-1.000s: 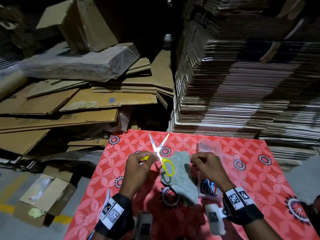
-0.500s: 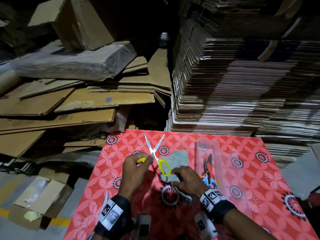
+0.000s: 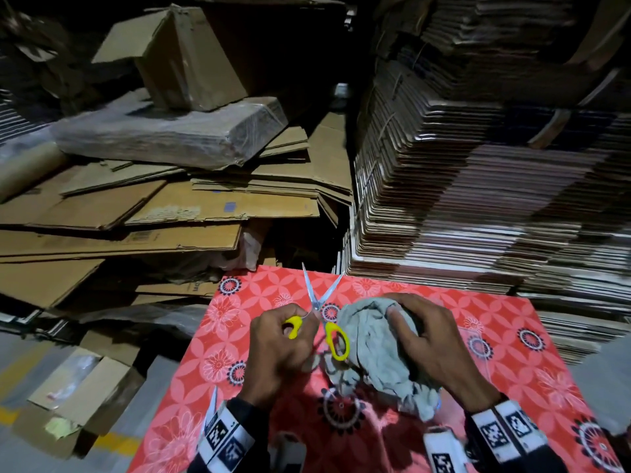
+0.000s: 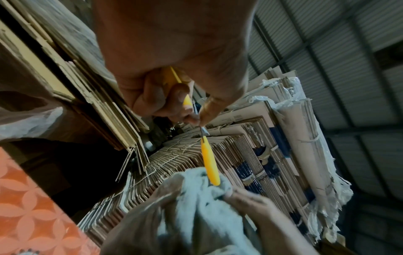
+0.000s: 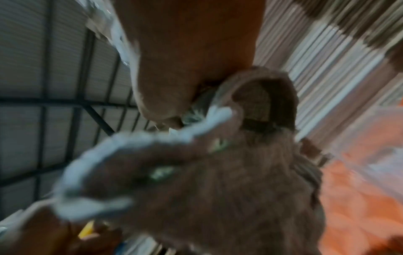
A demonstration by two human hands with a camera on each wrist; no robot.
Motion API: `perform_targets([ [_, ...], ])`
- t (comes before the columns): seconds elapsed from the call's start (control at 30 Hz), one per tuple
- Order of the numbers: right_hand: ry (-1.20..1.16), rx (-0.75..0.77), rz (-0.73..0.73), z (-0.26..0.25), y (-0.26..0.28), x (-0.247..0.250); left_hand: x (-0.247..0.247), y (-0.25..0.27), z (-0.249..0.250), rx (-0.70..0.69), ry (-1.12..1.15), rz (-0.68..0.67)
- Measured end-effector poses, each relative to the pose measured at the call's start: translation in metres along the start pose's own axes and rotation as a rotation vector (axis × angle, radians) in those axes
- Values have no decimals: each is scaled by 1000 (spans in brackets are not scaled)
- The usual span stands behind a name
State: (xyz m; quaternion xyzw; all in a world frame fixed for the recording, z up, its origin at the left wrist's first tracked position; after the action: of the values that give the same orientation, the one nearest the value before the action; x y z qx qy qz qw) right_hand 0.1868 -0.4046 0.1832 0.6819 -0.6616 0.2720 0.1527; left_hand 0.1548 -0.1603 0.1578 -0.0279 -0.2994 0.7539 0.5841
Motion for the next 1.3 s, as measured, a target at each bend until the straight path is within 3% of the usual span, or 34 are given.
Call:
perform_targets([
  [0.3, -40, 223, 231, -62, 23, 6, -8, -1, 37, -128, 1, -30],
  [0.6, -204, 222, 148, -66, 31, -9, -10, -2, 63, -355, -124, -28],
  [0.9, -104, 125, 274, -48, 17, 2, -22, 11, 69, -320, -115, -32],
  [1.2, -87, 180, 189, -56, 32, 3, -23, 14, 73, -310, -99, -19],
  [1.3, -69, 152, 307, -51, 17, 26, -27, 16, 78, -316, -73, -36],
])
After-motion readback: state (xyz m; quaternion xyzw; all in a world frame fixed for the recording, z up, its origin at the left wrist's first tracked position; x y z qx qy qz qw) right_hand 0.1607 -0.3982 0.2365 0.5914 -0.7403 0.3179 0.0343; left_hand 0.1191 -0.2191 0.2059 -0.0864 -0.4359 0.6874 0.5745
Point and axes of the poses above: each hand's wrist, its own y-axis away from the middle knuckle, its own x-axis out of the back of the hand, z = x × y, the point moved 5 cm from there along -y, towards the middle knuckle, and after that the axes turned 15 degrees about -x, right-handed, at the moved point
